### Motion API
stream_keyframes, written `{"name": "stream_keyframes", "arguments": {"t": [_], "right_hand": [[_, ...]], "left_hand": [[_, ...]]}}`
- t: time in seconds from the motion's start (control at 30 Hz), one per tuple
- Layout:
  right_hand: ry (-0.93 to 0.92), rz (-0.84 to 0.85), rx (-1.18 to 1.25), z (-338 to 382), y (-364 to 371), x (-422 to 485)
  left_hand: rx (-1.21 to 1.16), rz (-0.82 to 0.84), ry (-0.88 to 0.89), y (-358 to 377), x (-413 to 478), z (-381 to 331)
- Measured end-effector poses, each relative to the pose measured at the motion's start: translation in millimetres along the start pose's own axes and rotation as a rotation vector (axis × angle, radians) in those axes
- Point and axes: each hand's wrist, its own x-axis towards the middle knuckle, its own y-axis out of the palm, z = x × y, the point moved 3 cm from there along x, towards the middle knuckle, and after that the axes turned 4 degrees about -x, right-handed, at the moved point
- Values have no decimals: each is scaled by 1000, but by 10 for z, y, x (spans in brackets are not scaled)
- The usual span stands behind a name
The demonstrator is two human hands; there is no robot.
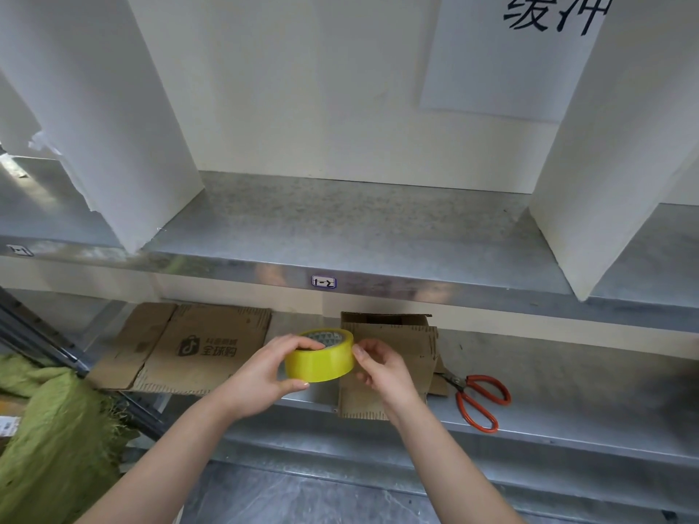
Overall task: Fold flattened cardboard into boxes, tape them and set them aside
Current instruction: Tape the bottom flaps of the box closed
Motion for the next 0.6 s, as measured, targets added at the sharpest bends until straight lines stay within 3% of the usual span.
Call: {"name": "stream_keyframes", "arguments": {"t": [0.3, 0.6], "right_hand": [[76, 76, 346, 44, 4, 32], [79, -72, 234, 35, -41, 82]], "left_hand": [[-9, -16, -9, -3, 46, -29], [27, -30, -4, 13, 120, -25]]}}
